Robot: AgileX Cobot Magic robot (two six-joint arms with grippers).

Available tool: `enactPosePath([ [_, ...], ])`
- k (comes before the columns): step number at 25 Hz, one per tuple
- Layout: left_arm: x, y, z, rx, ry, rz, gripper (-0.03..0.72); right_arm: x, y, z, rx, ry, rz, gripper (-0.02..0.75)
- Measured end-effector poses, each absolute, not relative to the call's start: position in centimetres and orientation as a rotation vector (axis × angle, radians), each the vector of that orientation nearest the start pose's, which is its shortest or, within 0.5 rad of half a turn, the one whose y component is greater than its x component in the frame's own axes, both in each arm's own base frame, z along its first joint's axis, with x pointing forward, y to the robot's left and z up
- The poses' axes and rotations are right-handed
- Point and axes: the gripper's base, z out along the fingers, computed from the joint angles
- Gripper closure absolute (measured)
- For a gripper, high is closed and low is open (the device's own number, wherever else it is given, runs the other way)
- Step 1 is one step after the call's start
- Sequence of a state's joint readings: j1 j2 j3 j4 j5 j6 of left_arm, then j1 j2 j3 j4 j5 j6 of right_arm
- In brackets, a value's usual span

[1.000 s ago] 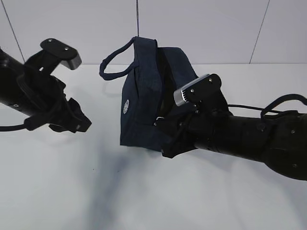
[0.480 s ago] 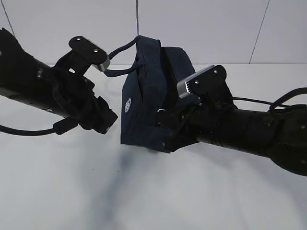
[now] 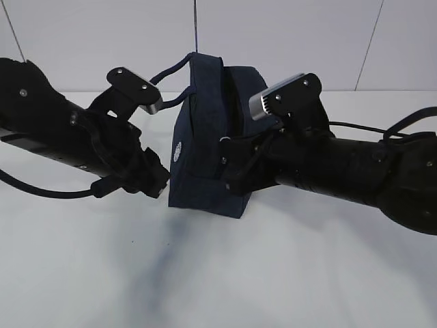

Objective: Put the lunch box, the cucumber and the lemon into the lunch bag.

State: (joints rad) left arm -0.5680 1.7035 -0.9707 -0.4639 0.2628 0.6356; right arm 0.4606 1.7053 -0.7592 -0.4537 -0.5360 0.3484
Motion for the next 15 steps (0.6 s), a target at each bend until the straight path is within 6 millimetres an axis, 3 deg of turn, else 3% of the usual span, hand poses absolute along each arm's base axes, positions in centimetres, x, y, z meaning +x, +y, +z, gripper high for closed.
enactPosePath([
  [6, 28.1, -20.4, 19.4, 0.981, 2.265, -0.327, 0.418, 29.9, 17.1, 19.6, -0.636, 1.835, 0.490, 0.721],
  [15, 28.0, -21.6, 19.2, 0.954, 2.215, -0.329, 0.316, 30.0, 17.1, 19.7, -0.625, 1.835, 0.491, 0.721],
])
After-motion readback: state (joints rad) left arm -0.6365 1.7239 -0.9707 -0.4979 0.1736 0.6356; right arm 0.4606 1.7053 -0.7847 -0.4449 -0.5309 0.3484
